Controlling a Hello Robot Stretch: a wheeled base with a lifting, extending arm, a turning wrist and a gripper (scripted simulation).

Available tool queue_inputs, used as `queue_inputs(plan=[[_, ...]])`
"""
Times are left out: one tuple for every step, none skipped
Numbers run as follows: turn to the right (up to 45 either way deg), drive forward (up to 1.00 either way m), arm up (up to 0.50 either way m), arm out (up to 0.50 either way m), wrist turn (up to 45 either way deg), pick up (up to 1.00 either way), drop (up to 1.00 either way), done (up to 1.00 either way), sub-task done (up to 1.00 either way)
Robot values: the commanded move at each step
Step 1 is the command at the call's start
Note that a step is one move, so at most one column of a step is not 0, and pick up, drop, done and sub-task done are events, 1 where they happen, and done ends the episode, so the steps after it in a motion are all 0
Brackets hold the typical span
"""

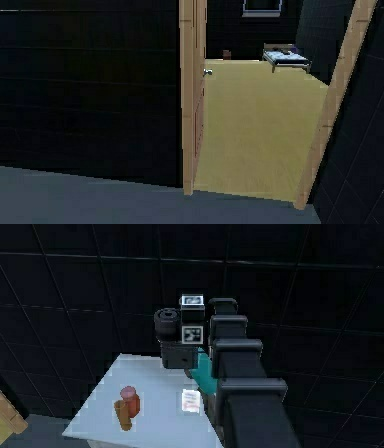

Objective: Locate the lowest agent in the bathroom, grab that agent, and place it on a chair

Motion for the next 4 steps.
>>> queue_inputs(plan=[[0.0, 0.00, 0.00, 0.00, 15.0, 0.00, 0.00, 0.00, 0.00], [0.0, 0.00, -0.30, 0.00, 0.0, 0.00, 0.00, 0.00, 0.00], [0.0, 0.00, 0.00, 0.00, 0.0, 1.00, 0.00, 0.00, 0.00], [0.0, 0.00, 0.10, 0.00, 0.0, 0.00, 0.00, 0.00, 0.00]])
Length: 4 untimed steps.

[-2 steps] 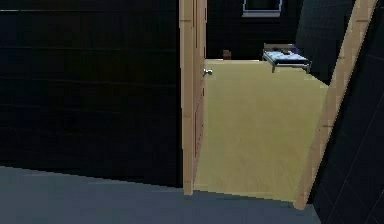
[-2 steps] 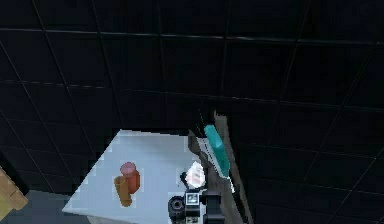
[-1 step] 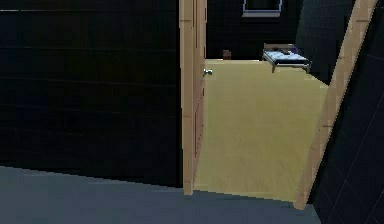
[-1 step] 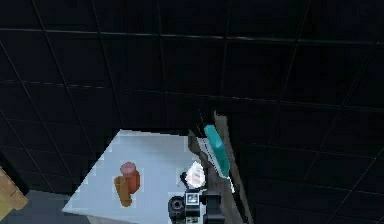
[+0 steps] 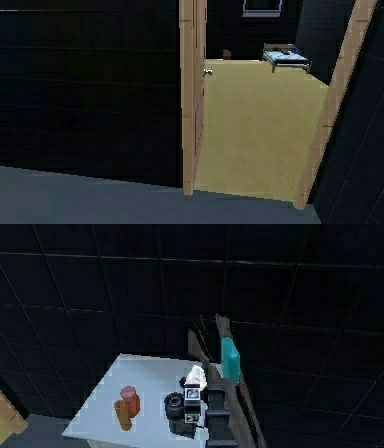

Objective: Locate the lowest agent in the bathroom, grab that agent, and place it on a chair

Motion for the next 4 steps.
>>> queue_inputs(plan=[[0.0, 0.00, 0.20, 0.00, 0.0, 0.00, 0.00, 0.00, 0.00], [0.0, 0.00, 0.00, 0.00, -45.0, 0.00, 0.00, 0.00, 0.00], [0.0, 0.00, 0.00, 0.00, -45.0, 0.00, 0.00, 0.00, 0.00], [0.0, 0.00, 0.00, 0.00, -45.0, 0.00, 0.00, 0.00, 0.00]])
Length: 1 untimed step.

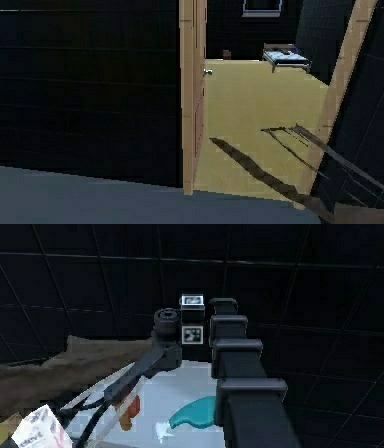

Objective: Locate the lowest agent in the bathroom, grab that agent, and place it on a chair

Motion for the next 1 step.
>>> queue_inputs(plan=[[0.0, 0.00, 0.00, 0.00, -9.0, 0.00, 0.00, 0.00, 0.00]])
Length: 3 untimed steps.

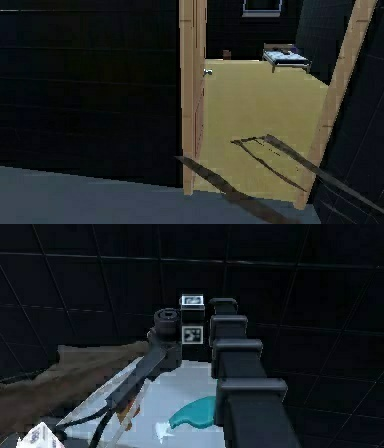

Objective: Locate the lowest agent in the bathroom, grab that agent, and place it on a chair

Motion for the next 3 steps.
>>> queue_inputs(plan=[[0.0, 0.00, 0.00, -0.16, 0.0, 0.00, 0.00, 0.00, 0.00], [-45.0, 0.00, 0.00, 0.00, 0.0, 0.00, 0.00, 0.00, 0.00], [-21.0, 0.00, 0.00, 0.00, 0.0, 0.00, 0.00, 0.00, 0.00]])
